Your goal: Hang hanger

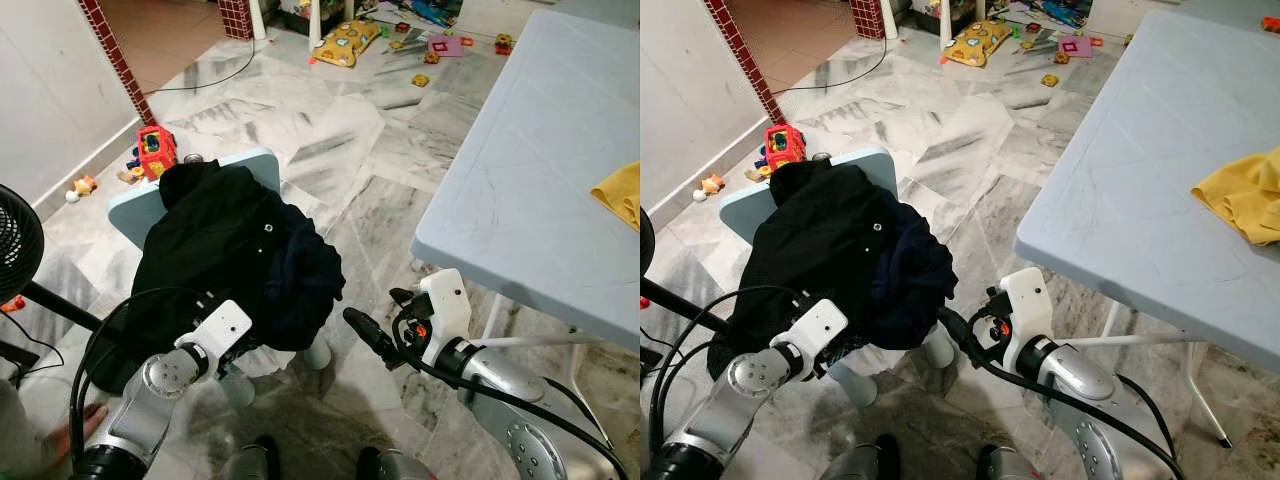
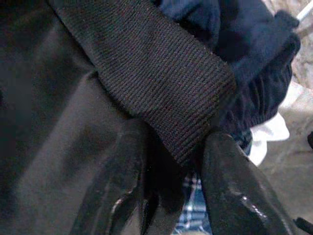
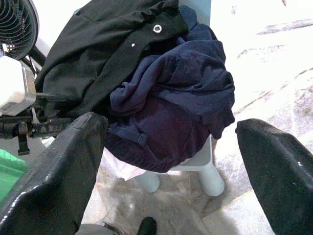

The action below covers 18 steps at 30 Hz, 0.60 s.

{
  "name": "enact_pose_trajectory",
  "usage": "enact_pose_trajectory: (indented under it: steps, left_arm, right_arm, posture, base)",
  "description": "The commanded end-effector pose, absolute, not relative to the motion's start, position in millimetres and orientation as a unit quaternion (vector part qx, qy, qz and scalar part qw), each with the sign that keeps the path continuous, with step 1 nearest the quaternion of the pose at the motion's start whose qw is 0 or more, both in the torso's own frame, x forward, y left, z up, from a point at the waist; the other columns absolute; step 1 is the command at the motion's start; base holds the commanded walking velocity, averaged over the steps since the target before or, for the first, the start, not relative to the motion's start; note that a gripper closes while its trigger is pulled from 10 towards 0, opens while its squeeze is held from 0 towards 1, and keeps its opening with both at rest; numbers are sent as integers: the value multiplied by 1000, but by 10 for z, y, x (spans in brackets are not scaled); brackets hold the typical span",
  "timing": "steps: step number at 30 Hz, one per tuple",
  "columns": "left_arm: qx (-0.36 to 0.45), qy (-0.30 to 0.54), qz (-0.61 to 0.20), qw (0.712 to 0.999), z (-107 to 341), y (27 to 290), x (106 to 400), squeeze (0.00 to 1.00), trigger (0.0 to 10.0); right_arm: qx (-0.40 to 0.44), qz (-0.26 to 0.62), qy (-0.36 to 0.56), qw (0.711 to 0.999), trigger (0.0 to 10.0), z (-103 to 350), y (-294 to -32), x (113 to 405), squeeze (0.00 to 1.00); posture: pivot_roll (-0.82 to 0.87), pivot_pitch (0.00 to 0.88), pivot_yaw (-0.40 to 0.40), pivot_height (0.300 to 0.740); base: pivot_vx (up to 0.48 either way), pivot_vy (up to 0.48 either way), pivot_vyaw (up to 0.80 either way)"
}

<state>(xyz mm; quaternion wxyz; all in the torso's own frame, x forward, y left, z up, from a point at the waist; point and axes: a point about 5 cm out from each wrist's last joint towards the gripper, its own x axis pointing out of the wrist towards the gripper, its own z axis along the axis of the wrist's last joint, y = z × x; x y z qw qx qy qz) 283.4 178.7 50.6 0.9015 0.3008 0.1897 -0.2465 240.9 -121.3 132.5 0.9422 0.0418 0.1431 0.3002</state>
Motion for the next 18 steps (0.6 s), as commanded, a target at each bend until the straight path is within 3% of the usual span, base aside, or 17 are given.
enact_pose_trajectory:
  steps: [1, 18]
  left_arm:
    - [302, 194, -248, 900, 464, 1820, 2816, 0, 0]
    - [292, 131, -250, 914, 585, 1776, 2821, 0, 0]
  right_arm:
    - [41, 299, 139, 943, 10000, 1345, -1214, 2387, 0]
    - [41, 309, 142, 940, 10000, 1321, -1183, 2408, 0]
  posture:
    - [-126, 211, 49, 740]
    - [-110, 200, 41, 740]
  base:
    - [0, 0, 0]
    - [0, 0, 0]
